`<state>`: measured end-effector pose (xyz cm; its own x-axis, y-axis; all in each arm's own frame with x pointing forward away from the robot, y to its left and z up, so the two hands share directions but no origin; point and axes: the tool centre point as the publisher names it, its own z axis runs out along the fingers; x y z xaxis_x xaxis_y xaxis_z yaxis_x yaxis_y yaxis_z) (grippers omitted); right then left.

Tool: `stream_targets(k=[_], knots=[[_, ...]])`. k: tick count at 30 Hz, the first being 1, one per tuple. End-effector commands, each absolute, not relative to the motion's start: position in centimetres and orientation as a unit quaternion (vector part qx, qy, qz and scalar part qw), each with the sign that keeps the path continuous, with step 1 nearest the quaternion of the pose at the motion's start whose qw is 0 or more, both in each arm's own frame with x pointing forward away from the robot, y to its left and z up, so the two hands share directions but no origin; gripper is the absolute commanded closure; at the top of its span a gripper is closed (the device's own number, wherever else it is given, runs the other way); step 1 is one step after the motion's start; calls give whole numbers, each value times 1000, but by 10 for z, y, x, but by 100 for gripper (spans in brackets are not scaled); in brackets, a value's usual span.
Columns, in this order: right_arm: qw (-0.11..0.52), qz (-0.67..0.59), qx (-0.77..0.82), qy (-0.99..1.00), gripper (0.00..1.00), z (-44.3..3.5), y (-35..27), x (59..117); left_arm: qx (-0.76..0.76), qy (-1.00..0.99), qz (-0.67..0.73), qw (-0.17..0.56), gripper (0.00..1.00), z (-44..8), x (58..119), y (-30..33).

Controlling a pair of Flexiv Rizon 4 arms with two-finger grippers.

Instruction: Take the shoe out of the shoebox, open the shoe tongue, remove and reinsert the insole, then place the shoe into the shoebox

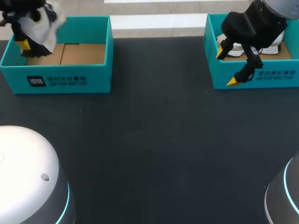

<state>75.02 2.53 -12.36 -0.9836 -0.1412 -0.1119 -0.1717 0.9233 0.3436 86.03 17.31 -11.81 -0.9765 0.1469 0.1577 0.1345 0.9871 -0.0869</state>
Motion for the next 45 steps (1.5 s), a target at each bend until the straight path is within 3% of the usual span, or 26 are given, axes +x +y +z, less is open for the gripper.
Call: stream_targets(k=[1, 12, 15, 31, 45], knots=[[41, 178, -80, 980, 0, -124, 26, 753, -72, -993, 42, 88, 100, -116, 866, 178], [41, 178, -80, 980, 0, -124, 26, 753, -72, -993, 42, 88, 100, -116, 866, 178], [41, 178, -80, 980, 0, -124, 26, 753, -118, -983, 78, 121, 100, -128, 878, 185], [41, 178, -80, 980, 0, -124, 26, 753, -127, -991, 15, 32, 100, -177, 963, 247], [41, 178, -80, 980, 0, -124, 26, 753, -144, -989, -21, 35, 100, -179, 982, 310]])
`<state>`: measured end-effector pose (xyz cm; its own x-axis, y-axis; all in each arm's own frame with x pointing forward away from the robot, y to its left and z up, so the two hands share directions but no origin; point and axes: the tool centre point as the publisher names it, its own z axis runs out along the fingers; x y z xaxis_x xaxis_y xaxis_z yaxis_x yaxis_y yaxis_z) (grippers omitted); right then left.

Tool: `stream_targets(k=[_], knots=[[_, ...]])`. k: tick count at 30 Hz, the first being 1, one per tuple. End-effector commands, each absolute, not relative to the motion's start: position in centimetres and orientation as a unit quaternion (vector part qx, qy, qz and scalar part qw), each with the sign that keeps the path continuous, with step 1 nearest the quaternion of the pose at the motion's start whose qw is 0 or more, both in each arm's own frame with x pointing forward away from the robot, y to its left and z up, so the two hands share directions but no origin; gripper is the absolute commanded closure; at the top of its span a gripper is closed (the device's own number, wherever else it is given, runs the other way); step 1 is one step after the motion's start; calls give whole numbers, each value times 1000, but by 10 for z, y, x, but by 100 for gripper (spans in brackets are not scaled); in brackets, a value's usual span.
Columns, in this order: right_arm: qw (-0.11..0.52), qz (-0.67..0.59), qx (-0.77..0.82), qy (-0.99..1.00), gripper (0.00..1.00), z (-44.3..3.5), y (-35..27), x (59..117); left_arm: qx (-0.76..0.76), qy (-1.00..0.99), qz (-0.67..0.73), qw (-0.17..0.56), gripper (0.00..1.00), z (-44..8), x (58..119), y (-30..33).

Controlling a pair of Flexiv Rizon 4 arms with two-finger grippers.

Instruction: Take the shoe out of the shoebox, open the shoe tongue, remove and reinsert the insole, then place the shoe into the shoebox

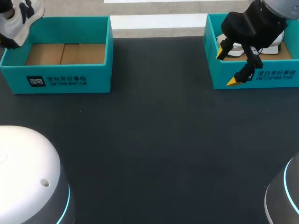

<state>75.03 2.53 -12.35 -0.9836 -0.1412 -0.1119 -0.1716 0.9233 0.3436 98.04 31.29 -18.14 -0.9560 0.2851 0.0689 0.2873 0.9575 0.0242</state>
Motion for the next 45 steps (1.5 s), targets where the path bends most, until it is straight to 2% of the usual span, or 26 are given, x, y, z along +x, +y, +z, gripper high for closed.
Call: stream_targets(k=[1, 14, 18, 27, 31, 40, 45], knots=[[41, 178, -80, 980, 0, -124, 26, 753, -144, -989, -21, 35, 100, -179, 982, 310], [41, 178, -80, 980, 0, -124, 26, 753, -144, -989, -21, 35, 100, -179, 982, 310], [41, 178, -80, 980, 0, -124, 26, 753, -298, -953, -30, 49, 100, -177, 991, 314], [41, 178, -80, 980, 0, -124, 26, 753, -537, -842, -51, 20, 100, -180, 1004, 329], [41, 178, -80, 980, 0, -124, 26, 753, -652, -755, -60, 34, 100, -182, 1006, 332], [41, 178, -80, 980, 0, -124, 26, 753, -738, -669, -85, 27, 100, -174, 1017, 337], [41, 178, -80, 980, 0, -124, 26, 753, -716, -692, -92, 31, 100, -171, 1027, 337]])
